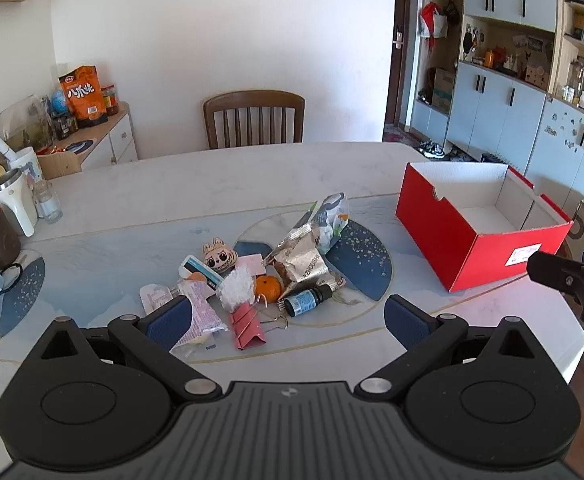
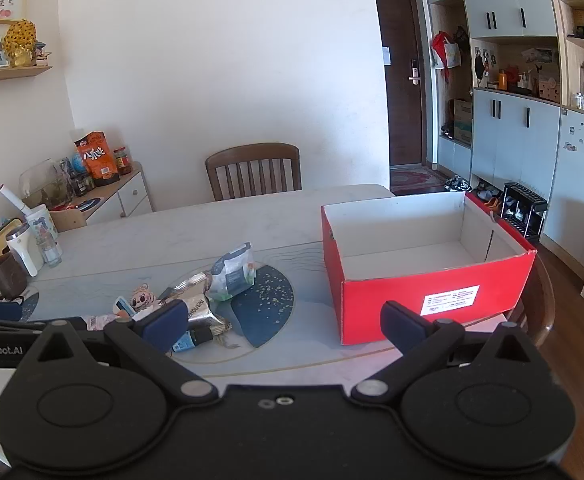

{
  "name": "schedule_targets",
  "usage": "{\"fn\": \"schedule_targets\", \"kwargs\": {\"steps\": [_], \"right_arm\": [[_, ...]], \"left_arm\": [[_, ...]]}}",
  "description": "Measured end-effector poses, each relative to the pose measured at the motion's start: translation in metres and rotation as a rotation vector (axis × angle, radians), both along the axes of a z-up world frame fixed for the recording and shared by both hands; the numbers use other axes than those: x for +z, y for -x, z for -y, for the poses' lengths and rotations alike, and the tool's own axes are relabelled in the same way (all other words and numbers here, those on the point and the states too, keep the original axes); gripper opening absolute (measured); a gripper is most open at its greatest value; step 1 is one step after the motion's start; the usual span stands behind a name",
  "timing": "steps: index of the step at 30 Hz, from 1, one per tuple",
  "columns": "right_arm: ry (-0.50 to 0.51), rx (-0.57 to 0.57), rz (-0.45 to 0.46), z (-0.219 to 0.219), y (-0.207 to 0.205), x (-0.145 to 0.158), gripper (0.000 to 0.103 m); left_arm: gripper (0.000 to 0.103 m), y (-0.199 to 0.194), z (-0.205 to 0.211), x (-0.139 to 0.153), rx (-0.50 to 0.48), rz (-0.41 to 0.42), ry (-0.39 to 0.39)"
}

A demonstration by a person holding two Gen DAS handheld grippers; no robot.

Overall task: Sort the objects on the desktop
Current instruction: 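Move both tools toward the pile of items on the table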

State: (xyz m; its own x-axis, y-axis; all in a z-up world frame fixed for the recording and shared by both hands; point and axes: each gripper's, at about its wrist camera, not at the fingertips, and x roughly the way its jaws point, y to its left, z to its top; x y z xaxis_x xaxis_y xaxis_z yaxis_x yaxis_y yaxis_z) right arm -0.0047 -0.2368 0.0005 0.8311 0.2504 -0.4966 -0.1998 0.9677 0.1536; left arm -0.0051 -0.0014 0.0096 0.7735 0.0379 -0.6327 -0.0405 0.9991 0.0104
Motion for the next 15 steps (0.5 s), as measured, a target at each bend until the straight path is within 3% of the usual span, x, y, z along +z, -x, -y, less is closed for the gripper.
{"fn": "schedule_targets", "kwargs": {"steps": [15], "right_arm": [[-0.006,0.027,0.021,0.0026,-0.0019,0.0015,0.102]], "left_arm": [[0.103,-0.0057,-0.0037,-0.0019,0.003,0.004,0.056]]}}
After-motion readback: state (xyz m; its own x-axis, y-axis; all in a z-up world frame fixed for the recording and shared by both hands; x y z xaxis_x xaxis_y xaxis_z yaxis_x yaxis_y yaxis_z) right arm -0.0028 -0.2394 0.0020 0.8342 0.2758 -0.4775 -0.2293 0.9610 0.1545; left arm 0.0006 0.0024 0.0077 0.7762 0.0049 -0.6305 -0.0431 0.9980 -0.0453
